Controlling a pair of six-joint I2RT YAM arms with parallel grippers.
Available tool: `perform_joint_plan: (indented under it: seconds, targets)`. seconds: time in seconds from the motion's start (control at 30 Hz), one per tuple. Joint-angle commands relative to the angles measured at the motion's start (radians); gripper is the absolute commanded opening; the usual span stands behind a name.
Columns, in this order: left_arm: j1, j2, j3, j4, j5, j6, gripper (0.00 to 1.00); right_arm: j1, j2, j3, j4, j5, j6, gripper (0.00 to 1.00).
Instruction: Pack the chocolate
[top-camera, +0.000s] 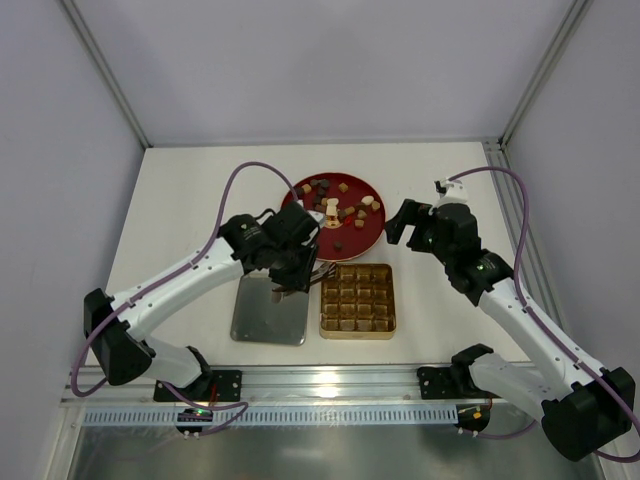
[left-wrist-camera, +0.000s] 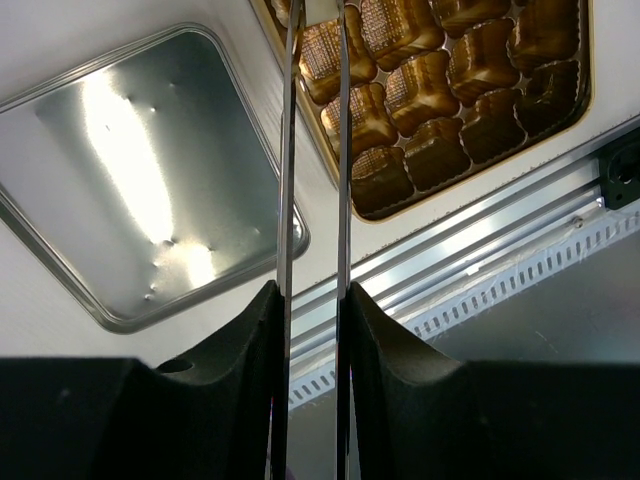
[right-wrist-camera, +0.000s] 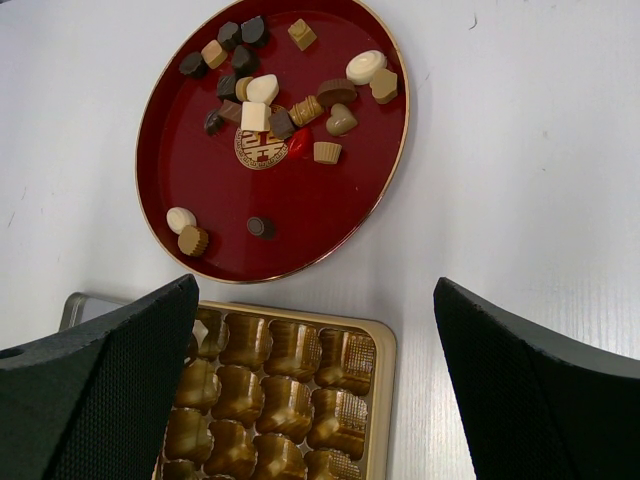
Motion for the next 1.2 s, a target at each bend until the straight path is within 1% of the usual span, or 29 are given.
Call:
perform_joint_plan:
  seconds: [0.0,0.13,0.17,0.53,0.7,0.83,0.87,0.97,1.03,1.13,1.17]
  targets:
    - [-0.005,0.0,-0.006,0.047,-0.01,-0.001,0.31,-0.003,-0.009,0.017,0.03,0.013,-0.003,1.0]
    - [-0.005,0.004,-0.012,0.051,-0.037,0.001,0.32,-0.003,-0.01,0.014,0.031,0.01,-0.003,1.0]
    - [-0.006,0.004,-0.012,0.054,-0.038,0.001,0.34,-0.003,-0.009,0.015,0.031,0.011,-0.003,1.0]
    - [-0.005,0.009,0.002,0.054,-0.033,0.002,0.35,-0.003,-0.009,0.012,0.034,0.008,0.0,1.0]
    - [-0.005,0.018,0.079,0.036,-0.024,0.016,0.36,-0.003,-0.009,0.012,0.034,0.005,0.0,1.0]
    - [0.004,0.049,0.172,0.021,-0.05,0.038,0.38,-0.003,-0.009,0.009,0.036,0.002,0.0,1.0]
    - [0.012,0.061,0.215,0.005,-0.056,0.042,0.39,-0.003,-0.01,0.01,0.036,-0.001,-0.001,1.0]
    - [0.05,0.113,0.279,-0.002,-0.076,0.064,0.4,-0.004,-0.012,0.012,0.034,-0.007,-0.003,1.0]
    - [0.094,0.154,0.3,-0.002,-0.075,0.079,0.39,-0.003,-0.015,0.014,0.033,-0.012,-0.003,1.0]
    - [0.133,0.214,0.339,-0.013,-0.078,0.102,0.39,-0.003,-0.024,0.014,0.028,-0.021,-0.003,1.0]
    - [0.138,0.228,0.359,-0.019,-0.102,0.114,0.39,-0.003,-0.026,0.012,0.027,-0.024,-0.001,1.0]
